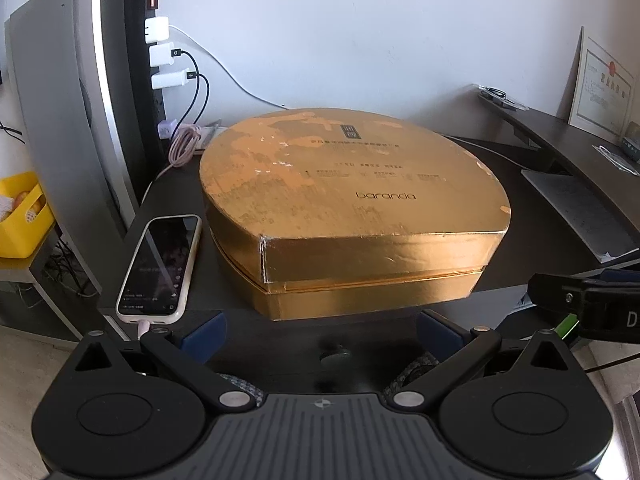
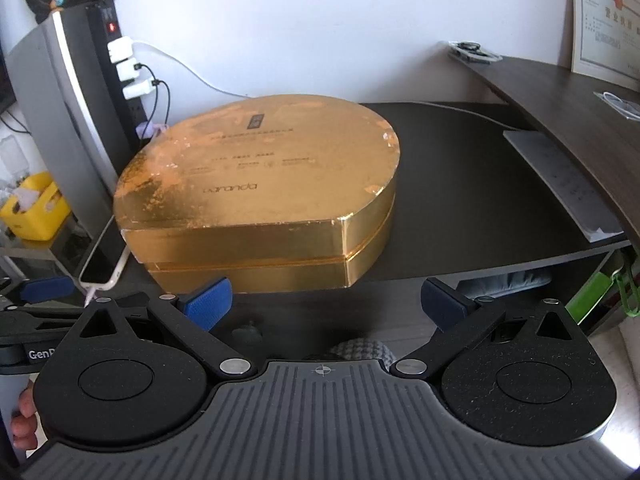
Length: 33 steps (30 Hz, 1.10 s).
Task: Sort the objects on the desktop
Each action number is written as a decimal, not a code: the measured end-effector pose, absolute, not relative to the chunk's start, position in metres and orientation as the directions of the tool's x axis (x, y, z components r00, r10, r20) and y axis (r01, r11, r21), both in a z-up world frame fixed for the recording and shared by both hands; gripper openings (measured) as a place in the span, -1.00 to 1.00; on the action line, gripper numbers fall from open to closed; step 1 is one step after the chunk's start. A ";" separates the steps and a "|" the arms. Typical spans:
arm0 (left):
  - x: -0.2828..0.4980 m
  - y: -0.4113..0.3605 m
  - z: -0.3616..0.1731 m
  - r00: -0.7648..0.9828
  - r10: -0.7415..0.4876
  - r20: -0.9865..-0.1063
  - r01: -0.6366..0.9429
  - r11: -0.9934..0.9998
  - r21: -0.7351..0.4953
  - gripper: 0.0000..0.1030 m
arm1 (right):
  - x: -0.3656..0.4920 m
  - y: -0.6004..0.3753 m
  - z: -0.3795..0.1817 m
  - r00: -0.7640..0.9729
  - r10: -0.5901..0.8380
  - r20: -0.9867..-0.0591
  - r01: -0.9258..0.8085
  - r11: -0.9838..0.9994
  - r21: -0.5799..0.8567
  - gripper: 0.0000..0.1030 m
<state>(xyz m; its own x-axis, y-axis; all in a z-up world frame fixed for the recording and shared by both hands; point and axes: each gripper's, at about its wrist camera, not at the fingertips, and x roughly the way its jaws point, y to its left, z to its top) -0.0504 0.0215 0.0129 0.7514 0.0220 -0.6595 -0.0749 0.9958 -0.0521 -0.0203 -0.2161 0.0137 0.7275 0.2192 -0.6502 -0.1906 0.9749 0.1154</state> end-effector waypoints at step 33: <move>-0.040 0.016 0.009 0.739 0.039 -0.673 -0.070 0.997 -0.019 0.99 | -0.009 -0.216 0.007 0.710 0.221 -0.668 -0.182 0.975 0.128 1.00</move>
<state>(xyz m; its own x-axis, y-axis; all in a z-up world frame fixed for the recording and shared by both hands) -0.0396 0.0164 0.0091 0.7388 0.0390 -0.6728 -0.0697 0.9974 -0.0186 -0.0092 -0.2155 0.0072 0.7103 0.2209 -0.6683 -0.1825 0.9748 0.1283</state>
